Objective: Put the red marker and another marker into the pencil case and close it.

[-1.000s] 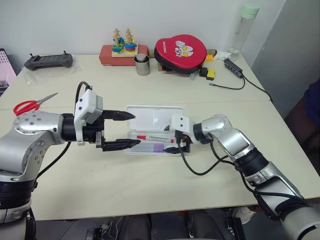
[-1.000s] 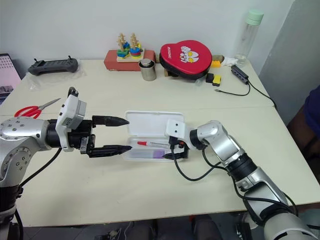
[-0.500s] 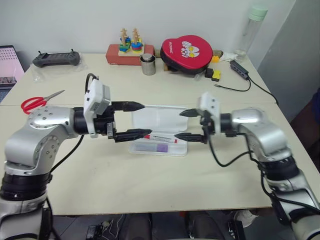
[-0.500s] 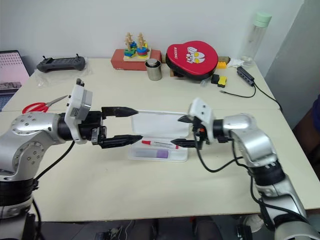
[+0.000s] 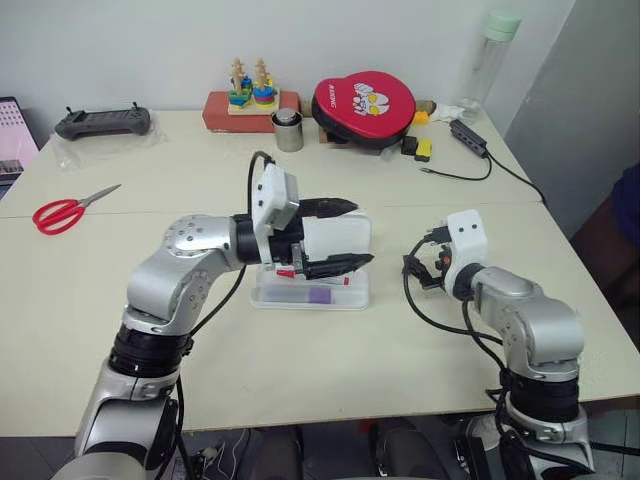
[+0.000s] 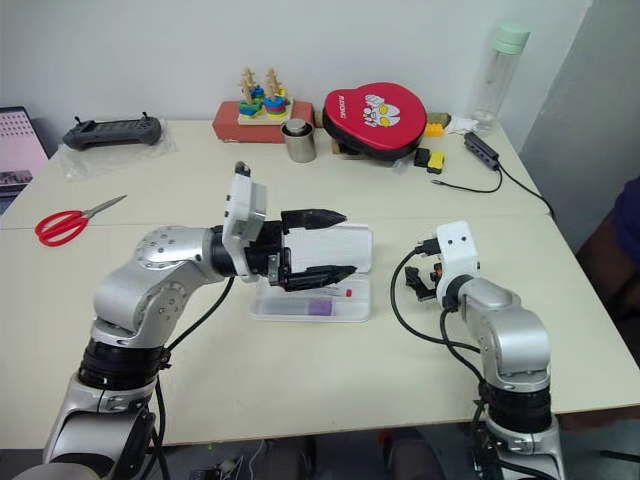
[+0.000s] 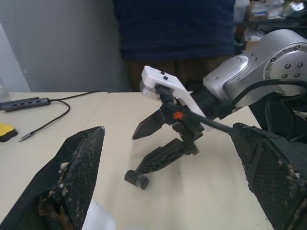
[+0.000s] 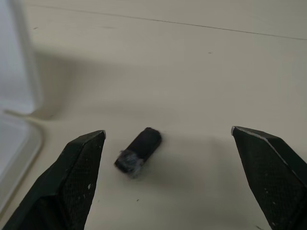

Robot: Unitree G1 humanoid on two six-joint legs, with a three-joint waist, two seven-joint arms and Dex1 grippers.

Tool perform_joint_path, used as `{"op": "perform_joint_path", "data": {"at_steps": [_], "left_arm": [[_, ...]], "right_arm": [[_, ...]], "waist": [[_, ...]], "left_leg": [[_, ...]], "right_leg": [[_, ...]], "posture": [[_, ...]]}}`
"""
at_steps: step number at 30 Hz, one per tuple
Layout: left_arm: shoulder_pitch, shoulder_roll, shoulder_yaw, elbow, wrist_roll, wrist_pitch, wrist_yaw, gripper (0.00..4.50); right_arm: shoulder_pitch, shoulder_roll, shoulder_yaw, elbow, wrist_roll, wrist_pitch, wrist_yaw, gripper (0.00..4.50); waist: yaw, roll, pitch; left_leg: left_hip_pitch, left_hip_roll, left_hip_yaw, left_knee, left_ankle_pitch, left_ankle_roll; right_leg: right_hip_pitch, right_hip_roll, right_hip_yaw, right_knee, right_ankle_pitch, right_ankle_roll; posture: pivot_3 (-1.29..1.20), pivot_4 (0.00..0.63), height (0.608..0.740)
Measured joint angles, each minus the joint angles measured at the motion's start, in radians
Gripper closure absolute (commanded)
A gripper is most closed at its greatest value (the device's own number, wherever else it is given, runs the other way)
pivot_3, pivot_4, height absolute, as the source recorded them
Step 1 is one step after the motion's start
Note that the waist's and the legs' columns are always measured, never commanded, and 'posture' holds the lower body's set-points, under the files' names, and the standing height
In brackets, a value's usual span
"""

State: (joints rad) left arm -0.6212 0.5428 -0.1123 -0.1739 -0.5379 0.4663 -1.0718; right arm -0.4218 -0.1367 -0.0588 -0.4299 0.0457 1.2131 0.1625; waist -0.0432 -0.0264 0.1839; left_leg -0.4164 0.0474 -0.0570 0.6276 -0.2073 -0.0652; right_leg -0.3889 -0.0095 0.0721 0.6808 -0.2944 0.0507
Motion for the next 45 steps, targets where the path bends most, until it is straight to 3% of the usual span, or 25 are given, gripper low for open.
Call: {"op": "perform_joint_path", "data": {"at_steps": [6, 10, 18, 25, 29, 35, 38, 45], "left_arm": [[-0.022, -0.001, -0.008, 0.039, 0.016, -0.036, -0.04, 0.0], [-0.023, -0.004, -0.009, 0.049, 0.027, -0.04, -0.051, 0.0], [-0.023, -0.008, -0.008, 0.049, 0.034, -0.042, -0.041, 0.0], [-0.021, -0.009, -0.007, 0.049, 0.034, -0.041, -0.025, 0.0], [-0.004, 0.017, -0.001, 0.042, 0.033, -0.036, -0.03, 0.0], [0.061, 0.133, 0.063, 0.029, 0.03, -0.02, -0.062, 0.0], [0.091, 0.18, 0.09, 0.028, 0.03, -0.02, -0.08, 0.0], [0.186, 0.24, 0.115, -0.005, 0.046, -0.032, -0.094, 0.0]], "right_arm": [[0.005, 0.1, -0.02, 0.116, -0.023, -0.068, -0.105, 0.07], [0.015, 0.113, 0.003, 0.162, -0.032, -0.111, -0.136, 0.77], [0.014, 0.1, 0.022, 0.17, -0.024, -0.123, -0.141, 2.84], [0.008, 0.076, 0.02, 0.17, -0.017, -0.113, -0.132, 4.13], [0.009, -0.023, 0.044, 0.16, 0.034, -0.16, -0.01, 4.15], [-0.012, -0.263, 0.141, 0.004, 0.241, -0.253, 0.405, 4.15], [-0.052, -0.358, 0.238, -0.003, 0.266, -0.293, 0.54, 4.15], [-0.148, -0.324, 0.455, 0.162, 0.2, -0.384, 0.6, 4.15]], "waist": [[0.0, 0.0, 0.0], [-0.001, 0.0, 0.0], [0.0, 0.0, 0.0], [0.003, 0.0, 0.0], [0.001, 0.001, 0.0], [-0.014, 0.001, 0.001], [-0.014, 0.001, 0.001], [-0.014, 0.0, 0.001]], "left_leg": [[0.0, 0.0, 0.0, 0.0, 0.0, 0.0], [0.0, 0.0, 0.0, 0.0, 0.0, 0.0], [0.0, 0.0, 0.0, 0.0, 0.0, 0.0], [0.0, 0.0, 0.0, 0.0, 0.0, 0.0], [0.0, 0.0, 0.0, 0.0, 0.0, 0.0], [0.0, 0.0, 0.0, -0.002, 0.0, 0.0], [0.001, 0.0, 0.0, -0.002, 0.0, 0.0], [0.0, 0.0, 0.0, -0.001, 0.0, 0.0]], "right_leg": [[0.0, 0.0, 0.0, 0.0, 0.0, 0.0], [0.0, 0.0, 0.0, 0.0, 0.0, 0.0], [0.001, 0.0, 0.0, 0.0, 0.0, 0.0], [0.001, 0.0, 0.0, 0.0, 0.0, 0.0], [0.0, 0.0, 0.0, -0.001, 0.0, 0.0], [0.0, 0.0, -0.001, -0.001, -0.002, 0.003], [0.001, 0.0, -0.001, -0.001, -0.002, 0.003], [0.0, 0.0, 0.0, -0.001, -0.002, 0.003]], "posture": [[0.0, 0.15, 0.74], [0.0, 0.15, 0.74], [0.0, 0.15, 0.74], [0.0, 0.15, 0.74], [0.0, 0.15, 0.74], [0.0, 0.15, 0.74], [0.0, 0.15, 0.74], [0.0, 0.15, 0.74]]}}
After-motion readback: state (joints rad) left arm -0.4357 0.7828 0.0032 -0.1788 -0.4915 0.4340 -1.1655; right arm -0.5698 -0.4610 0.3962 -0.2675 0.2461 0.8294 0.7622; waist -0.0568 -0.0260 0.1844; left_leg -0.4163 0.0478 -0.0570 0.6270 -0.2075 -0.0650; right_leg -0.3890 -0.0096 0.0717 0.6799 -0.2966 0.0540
